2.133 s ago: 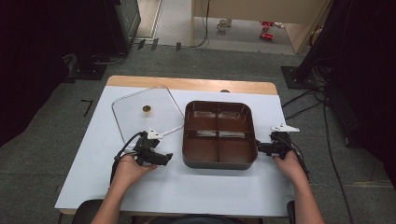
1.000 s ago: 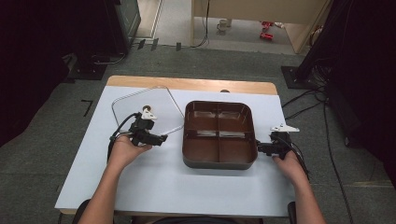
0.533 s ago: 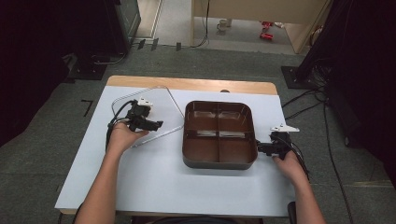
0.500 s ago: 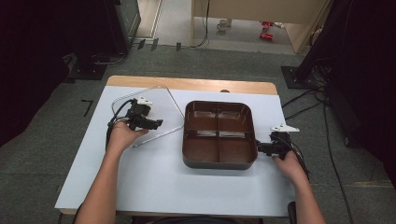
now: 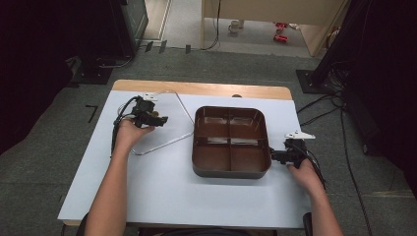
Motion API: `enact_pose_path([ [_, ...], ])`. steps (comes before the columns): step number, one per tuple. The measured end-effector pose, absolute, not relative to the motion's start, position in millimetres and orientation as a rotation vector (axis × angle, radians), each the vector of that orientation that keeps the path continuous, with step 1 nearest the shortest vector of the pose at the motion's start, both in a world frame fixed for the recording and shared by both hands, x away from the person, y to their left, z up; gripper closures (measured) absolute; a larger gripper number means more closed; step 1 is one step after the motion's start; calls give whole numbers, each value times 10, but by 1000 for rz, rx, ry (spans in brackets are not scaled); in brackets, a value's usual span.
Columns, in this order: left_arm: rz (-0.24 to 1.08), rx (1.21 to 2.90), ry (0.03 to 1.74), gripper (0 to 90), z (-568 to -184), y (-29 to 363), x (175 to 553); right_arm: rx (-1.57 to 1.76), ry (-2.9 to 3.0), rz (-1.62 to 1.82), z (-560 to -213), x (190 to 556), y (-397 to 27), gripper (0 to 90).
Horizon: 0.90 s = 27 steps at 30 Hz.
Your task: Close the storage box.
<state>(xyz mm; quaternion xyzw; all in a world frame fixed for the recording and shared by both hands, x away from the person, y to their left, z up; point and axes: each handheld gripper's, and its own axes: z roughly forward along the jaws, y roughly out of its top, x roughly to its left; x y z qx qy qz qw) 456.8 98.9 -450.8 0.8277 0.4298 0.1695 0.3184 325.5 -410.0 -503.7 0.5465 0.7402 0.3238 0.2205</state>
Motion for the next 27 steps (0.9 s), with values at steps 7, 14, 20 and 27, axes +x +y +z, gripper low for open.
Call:
enact_pose_path([
  [7,453,2100,1171,337,-4590,1093,4619,1510,2047,895,-5037,3255,-4100,114],
  [14,464,2163,1200,360,-4732,1101,4664,1511,2047,896,-5037,3256,-4101,115],
  [20,486,2123,1196,482,-4780,1122,4655,1511,2046,896,-5037,3256,-4101,115],
  [27,481,2101,1220,587,-4766,1129,4655,1511,2047,896,-5037,3255,-4101,115],
])
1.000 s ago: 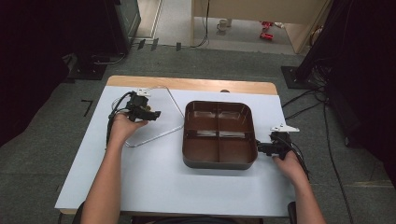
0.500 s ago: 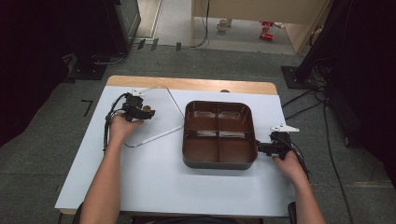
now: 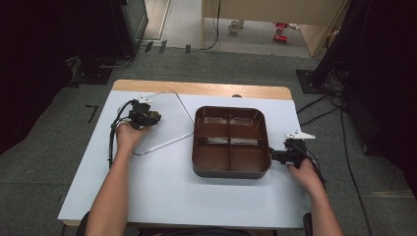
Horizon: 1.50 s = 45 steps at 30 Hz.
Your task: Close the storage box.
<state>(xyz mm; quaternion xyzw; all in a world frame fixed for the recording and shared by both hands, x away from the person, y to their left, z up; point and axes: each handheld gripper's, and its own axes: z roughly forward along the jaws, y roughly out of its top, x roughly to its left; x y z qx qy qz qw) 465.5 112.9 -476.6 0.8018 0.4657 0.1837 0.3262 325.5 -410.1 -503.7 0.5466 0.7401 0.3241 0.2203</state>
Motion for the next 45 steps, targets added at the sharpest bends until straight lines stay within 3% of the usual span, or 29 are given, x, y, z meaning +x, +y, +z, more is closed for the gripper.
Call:
enact_pose_path([
  [15,450,2127,1252,592,-4520,1129,4554,1512,2046,900,-5038,3256,-4104,115],
  [24,504,2122,1228,592,-4228,1170,4428,1511,2046,900,-5038,3256,-4104,115],
  [45,400,2050,1114,592,-3809,1019,4232,1511,2046,900,-5038,3256,-4104,115],
])
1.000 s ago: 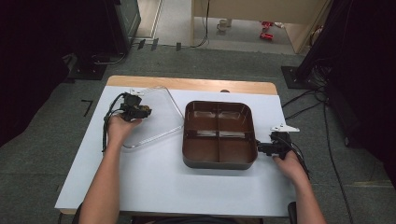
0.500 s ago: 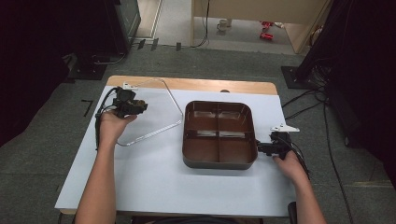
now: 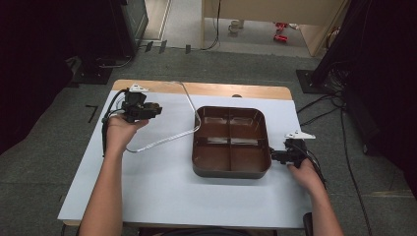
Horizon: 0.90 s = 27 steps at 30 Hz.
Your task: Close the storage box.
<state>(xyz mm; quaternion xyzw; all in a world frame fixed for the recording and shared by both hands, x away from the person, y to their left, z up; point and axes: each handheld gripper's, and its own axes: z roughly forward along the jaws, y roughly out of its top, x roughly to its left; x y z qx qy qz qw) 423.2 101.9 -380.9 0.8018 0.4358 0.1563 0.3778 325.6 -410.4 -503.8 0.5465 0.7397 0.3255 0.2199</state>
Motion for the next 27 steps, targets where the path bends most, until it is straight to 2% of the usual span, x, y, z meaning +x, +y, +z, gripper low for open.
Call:
enact_pose_path([
  [11,392,2094,1020,592,-3711,671,4096,1514,2047,902,-5039,3257,-4106,115],
  [17,348,2167,952,592,-3803,366,4065,1514,2047,902,-5038,3257,-4108,115],
  [27,260,2196,840,592,-3873,-63,3997,1516,2047,905,-5038,3257,-4109,114],
])
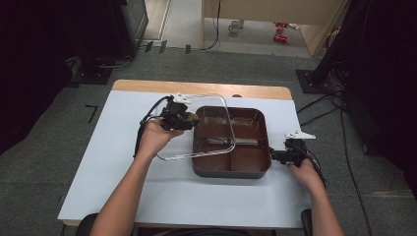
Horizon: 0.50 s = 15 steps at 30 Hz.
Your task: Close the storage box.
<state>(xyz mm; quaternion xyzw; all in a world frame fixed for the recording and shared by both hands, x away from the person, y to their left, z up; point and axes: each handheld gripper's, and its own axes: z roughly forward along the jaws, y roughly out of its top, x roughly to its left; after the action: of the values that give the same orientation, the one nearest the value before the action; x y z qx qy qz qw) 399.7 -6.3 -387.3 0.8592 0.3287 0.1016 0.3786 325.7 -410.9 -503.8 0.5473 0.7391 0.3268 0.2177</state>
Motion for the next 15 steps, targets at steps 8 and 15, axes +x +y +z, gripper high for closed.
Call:
enact_pose_path([
  [8,242,2206,796,592,-3880,-288,3973,1516,2047,905,-5038,3256,-4109,114],
  [15,263,2234,758,592,-3899,-498,3931,1516,2046,906,-5039,3256,-4109,114],
])
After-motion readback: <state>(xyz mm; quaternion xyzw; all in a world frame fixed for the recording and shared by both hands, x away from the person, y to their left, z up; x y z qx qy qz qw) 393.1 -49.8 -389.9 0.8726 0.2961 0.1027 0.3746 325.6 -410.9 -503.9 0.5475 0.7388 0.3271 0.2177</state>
